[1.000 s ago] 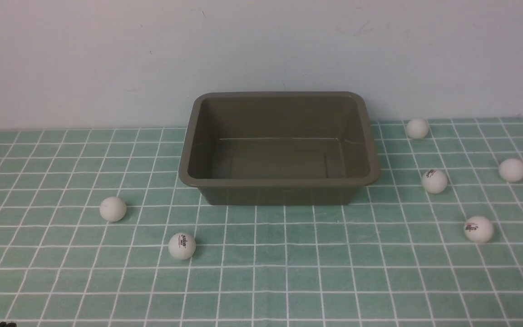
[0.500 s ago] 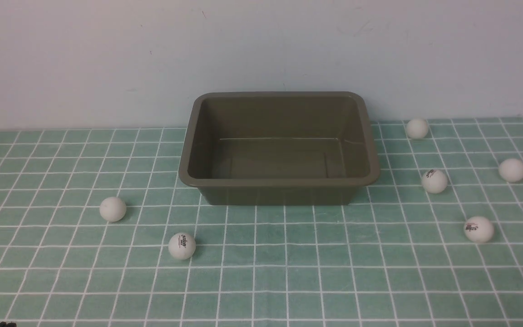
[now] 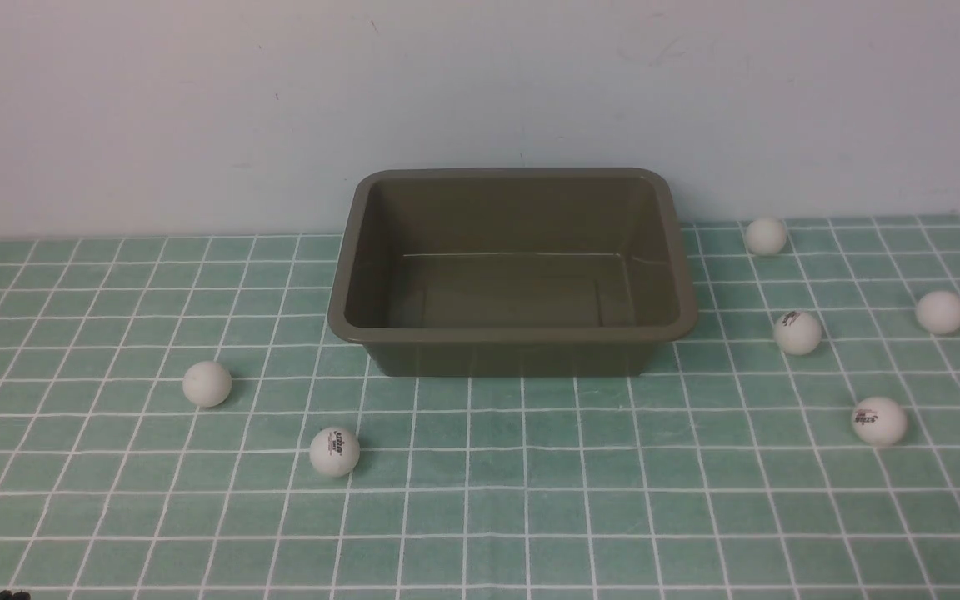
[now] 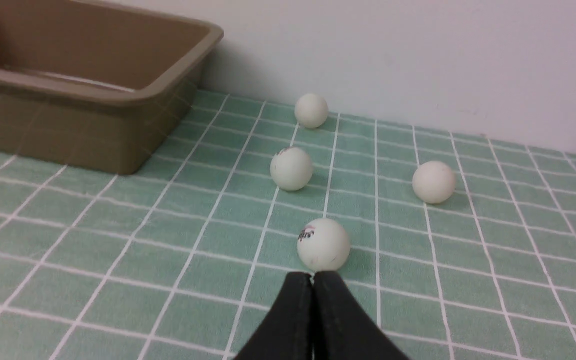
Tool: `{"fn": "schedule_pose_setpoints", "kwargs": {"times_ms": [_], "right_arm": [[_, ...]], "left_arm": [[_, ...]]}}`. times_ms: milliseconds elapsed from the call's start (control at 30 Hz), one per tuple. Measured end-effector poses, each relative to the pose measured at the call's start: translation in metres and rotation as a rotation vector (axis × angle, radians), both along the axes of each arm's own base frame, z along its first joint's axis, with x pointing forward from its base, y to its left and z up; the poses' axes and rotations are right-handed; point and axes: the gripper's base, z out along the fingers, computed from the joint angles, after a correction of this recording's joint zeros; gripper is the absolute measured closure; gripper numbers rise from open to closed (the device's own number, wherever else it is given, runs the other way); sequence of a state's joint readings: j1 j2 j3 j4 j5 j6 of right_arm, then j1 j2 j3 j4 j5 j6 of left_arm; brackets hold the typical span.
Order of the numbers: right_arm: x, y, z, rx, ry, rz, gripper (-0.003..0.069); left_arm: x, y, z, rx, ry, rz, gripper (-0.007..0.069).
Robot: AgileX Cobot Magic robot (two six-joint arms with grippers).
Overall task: Put the table tennis balls in the box on the green coffee tablecloth.
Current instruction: 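Reach for and grasp a ping pong ball on the table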
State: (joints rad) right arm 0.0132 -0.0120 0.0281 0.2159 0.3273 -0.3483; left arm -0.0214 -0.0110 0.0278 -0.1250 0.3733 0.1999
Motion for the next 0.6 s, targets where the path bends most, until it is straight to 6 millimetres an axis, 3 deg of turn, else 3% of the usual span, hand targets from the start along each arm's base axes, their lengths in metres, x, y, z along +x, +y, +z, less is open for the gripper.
{"fn": "schedule_pose_setpoints", "kwargs": {"times_ms": [600], "right_arm": [[0.001,-0.007,0.024,0.508,-0.251,-0.085,0.0676]], "left_arm": [[0.000,0.000,0.000,0.000,0.000,0.000,0.0629]]}}
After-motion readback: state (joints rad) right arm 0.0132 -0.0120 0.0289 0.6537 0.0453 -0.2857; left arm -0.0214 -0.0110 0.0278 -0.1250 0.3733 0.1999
